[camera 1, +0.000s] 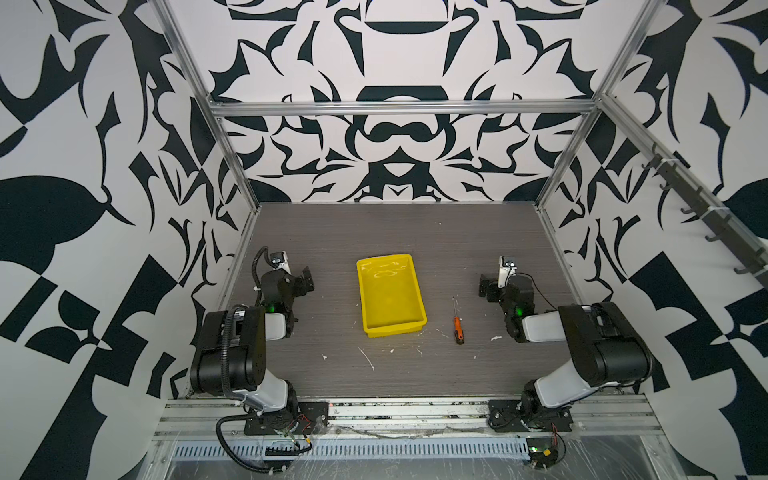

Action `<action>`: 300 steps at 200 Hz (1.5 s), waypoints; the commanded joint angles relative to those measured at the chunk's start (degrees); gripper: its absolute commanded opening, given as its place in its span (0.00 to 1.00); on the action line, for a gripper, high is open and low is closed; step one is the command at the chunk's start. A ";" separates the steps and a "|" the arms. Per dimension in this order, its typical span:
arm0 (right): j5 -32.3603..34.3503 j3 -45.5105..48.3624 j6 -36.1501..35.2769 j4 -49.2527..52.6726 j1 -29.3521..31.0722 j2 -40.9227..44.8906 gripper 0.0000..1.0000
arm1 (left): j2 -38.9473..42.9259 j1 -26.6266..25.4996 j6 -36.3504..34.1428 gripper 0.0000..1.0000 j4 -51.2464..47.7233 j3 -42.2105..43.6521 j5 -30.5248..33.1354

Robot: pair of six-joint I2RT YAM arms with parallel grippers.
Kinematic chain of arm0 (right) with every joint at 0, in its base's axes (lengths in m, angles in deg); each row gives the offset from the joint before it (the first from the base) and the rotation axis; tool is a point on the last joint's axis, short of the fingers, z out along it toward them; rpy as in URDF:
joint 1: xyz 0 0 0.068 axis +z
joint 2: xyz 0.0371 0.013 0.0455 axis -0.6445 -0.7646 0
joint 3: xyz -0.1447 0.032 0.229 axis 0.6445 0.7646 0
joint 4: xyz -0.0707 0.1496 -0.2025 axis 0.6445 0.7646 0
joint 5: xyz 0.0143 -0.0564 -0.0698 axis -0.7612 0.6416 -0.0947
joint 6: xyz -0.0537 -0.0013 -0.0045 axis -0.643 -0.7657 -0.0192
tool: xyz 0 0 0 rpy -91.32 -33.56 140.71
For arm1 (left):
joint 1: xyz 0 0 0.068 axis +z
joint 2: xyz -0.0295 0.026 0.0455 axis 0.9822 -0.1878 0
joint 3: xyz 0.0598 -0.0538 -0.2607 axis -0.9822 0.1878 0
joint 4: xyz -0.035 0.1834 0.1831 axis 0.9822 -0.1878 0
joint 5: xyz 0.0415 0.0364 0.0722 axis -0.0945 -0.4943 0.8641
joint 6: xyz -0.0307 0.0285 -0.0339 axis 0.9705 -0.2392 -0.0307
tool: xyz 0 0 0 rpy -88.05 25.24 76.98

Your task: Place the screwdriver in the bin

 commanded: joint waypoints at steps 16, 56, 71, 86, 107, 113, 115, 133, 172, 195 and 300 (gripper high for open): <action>8.42 -13.67 7.04 35.53 2.14 16.70 1.00 | 0.27 0.14 0.22 0.99 1.78 0.52 -0.41; 10.06 -22.09 22.69 69.26 10.06 25.24 1.00 | 0.36 0.10 0.41 0.99 1.32 0.26 -0.17; 12.13 -21.84 28.36 75.45 16.27 26.94 1.00 | 0.41 0.06 0.39 0.99 1.30 0.25 -0.09; 11.06 -21.25 33.60 78.60 20.51 26.87 1.00 | 0.65 0.10 0.45 0.99 0.69 -0.06 0.33; 9.24 -21.16 37.54 81.08 24.77 23.52 1.00 | 2.41 0.10 0.72 0.99 -3.92 -2.22 0.96; 9.12 -20.95 37.80 80.78 26.02 22.62 1.00 | 3.66 0.10 0.40 0.99 -7.97 -3.56 0.06; 9.14 -20.80 37.84 80.57 26.42 22.35 1.00 | 4.11 0.06 0.27 0.99 -9.13 -3.94 -0.22; 7.91 -20.25 37.80 78.50 28.43 19.44 1.00 | 8.26 0.10 -0.75 0.99 -17.08 -5.80 -3.15; 5.62 -19.30 37.02 73.70 30.34 11.68 1.00 | 16.94 -0.34 0.00 0.99 -23.53 -5.35 -4.73; 4.05 -18.68 36.60 70.61 30.78 7.66 0.98 | 20.39 -0.42 1.62 0.99 -29.13 -6.64 -6.87; 4.49 -15.90 36.17 67.24 31.39 3.98 0.26 | 40.30 -15.82 22.88 0.99 -63.76 -18.33 -11.15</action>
